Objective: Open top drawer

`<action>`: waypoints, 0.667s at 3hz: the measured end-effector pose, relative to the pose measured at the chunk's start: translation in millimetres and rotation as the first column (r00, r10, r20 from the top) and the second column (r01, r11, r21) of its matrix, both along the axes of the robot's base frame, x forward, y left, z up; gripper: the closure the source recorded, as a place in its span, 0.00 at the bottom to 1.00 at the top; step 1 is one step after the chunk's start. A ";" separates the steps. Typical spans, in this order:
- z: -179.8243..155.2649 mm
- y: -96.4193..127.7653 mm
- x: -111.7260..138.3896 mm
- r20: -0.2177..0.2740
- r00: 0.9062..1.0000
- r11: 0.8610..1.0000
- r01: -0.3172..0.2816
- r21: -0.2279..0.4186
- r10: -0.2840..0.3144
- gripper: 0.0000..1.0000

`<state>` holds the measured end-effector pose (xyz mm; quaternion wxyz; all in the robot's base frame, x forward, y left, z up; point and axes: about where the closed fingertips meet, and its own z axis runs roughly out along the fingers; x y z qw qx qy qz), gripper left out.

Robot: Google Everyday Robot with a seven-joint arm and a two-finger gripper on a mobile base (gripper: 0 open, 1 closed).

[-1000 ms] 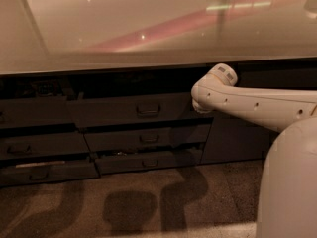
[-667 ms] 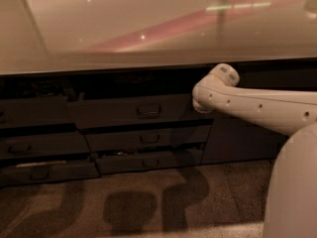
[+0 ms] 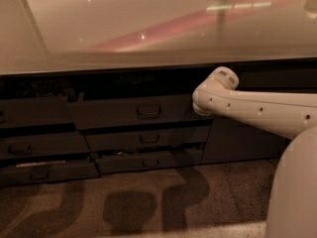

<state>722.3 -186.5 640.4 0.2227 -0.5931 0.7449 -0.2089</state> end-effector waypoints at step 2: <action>10.3 -0.4 -3.4 0.024 1.000 1.000 -0.003 0.010 0.003 1.00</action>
Offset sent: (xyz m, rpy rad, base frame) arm -0.2295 -0.0480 -0.2331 -0.2707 0.1567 0.0611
